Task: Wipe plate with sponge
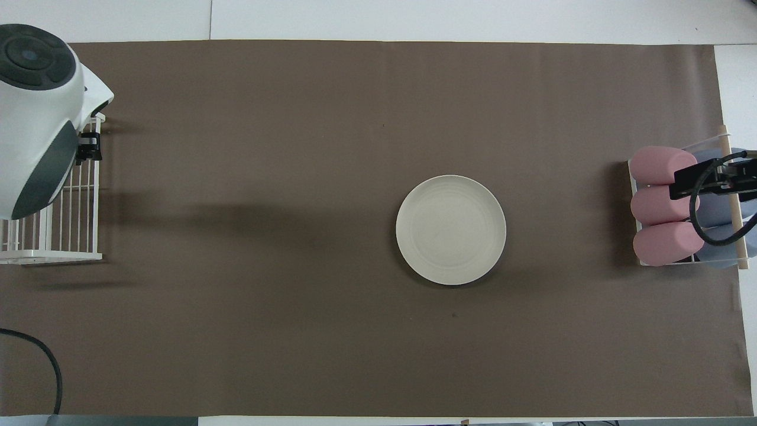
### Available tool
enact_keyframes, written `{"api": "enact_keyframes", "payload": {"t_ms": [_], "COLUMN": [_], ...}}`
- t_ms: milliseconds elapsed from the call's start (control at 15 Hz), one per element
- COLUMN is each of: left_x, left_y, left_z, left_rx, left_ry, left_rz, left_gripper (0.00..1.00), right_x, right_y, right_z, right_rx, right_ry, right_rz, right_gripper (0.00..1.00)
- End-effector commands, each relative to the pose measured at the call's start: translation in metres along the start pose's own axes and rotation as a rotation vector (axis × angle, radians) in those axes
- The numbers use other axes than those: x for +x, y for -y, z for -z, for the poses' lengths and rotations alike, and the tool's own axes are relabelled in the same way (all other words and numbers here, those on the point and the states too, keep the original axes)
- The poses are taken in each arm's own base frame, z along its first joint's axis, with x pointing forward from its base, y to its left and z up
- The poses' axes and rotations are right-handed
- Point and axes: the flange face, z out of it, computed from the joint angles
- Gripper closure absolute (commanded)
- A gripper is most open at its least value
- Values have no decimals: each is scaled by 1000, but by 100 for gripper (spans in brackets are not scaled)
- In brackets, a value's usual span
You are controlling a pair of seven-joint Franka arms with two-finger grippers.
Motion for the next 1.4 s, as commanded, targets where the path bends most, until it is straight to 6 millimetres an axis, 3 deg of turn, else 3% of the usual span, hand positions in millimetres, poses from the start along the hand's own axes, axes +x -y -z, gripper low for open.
{"api": "enact_keyframes", "payload": {"t_ms": [0,201,468,735,1003,1136,1337], "left_x": [-21,-50,-76,-78,-80,-71,-63], "left_y": [41,65,70,68,42,34,43], "left_z": [26,58,86,79,83,73,81], "left_rx": [-248,-429,-535,-648,-641,-632,-615], "left_ry": [27,73,110,107,105,133,145], "left_rz": [101,158,138,71,31,22,15], "left_gripper": [0,0,0,0,0,0,0], "right_x": [-2,-2,-2,-1,-2,-1,-1], "right_y": [-1,0,0,3,4,5,6], "right_z": [2,1,1,2,1,2,2], "right_rx": [-21,-21,-21,-20,-20,-20,-20], "right_ry": [7,9,9,4,9,2,5], "right_rz": [0,-1,-1,-5,-5,-11,-14], "right_gripper": [0,0,0,0,0,0,0]}}
